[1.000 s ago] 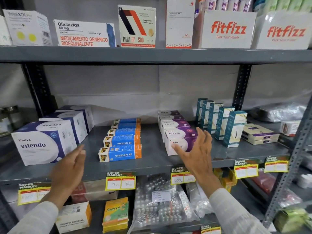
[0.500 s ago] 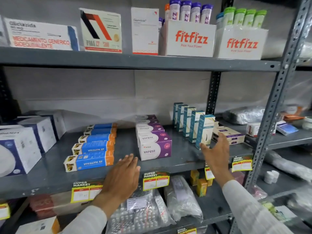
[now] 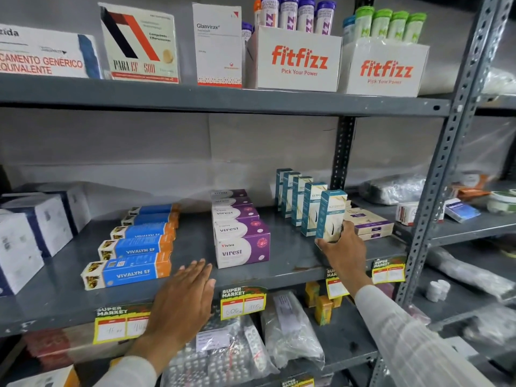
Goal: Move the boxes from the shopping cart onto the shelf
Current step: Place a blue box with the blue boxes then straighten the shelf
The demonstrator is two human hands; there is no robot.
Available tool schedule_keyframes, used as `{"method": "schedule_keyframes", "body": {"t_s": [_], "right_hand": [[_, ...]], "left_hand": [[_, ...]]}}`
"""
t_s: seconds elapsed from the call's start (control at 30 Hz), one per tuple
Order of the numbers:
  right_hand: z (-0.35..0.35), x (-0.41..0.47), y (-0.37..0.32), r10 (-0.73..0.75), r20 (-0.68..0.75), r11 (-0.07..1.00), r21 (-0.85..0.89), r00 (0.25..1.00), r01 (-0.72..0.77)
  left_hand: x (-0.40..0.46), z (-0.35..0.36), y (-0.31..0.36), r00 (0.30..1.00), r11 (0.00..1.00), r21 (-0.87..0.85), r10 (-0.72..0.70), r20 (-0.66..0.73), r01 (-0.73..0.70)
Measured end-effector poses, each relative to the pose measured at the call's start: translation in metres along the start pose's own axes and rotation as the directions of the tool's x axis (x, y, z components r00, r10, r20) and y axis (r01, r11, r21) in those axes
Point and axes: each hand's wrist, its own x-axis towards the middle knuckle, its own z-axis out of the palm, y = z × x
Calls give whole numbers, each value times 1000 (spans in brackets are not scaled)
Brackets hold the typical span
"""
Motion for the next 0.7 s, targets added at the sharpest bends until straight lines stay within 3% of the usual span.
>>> {"method": "schedule_keyframes", "body": {"t_s": [0.7], "right_hand": [[-9,-7,4,-37,70,996,-74,997,43]], "left_hand": [[1,2,0,1000,998,-48,-29,6,30]]}}
